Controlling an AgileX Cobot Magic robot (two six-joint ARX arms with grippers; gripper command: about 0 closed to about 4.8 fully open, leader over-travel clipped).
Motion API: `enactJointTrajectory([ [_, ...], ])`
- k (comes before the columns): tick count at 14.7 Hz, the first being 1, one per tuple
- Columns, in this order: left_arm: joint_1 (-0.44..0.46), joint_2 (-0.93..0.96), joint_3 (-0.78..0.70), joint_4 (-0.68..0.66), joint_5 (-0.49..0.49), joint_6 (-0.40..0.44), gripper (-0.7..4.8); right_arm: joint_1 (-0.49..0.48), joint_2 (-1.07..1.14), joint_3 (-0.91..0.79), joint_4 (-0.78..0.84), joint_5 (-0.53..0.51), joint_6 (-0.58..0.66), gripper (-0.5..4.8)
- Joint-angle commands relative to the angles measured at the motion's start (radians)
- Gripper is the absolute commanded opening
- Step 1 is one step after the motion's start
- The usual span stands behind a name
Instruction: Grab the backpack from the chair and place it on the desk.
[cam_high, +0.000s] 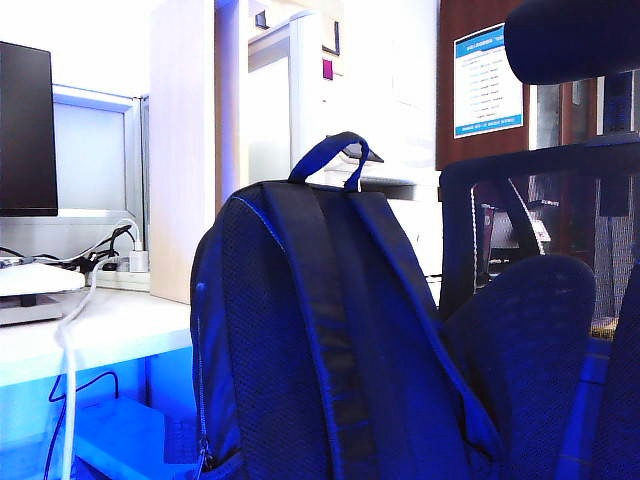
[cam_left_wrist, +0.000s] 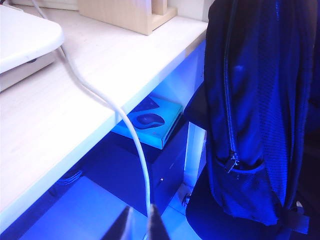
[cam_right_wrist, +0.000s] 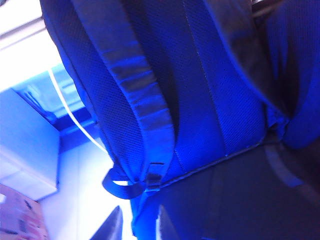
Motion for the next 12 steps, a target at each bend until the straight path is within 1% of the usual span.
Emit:
enactJointTrajectory([
  [1,0.001,0.000,0.001,0.013,0.001,-0.015,0.52,0.000,0.000,0.002,0.013,0.003,-0.018,0.99],
  [7,0.001,0.000,0.002,0.026,0.005,-0.016,0.52,0.000,0.000,0.002,0.014,-0.005,-0.032,0.94],
  [9,0.001,0.000,0.002,0.096,0.008,-0.019,0.52,0.000,0.000,0.002,0.016,-0.005,-0.032,0.94],
  [10,0.001,0.000,0.002,0.157,0.009,-0.023,0.52,0.000,0.000,0.002,0.024,-0.005,-0.032,0.94],
  [11,0.001,0.000,0.002,0.195,0.013,-0.036,0.52,0.000,0.000,0.002,0.032,-0.005,-0.032,0.94],
  [12,0.001,0.000,0.002,0.230,0.012,-0.068,0.52,0.000,0.000,0.002,0.054,-0.006,-0.029,0.95],
])
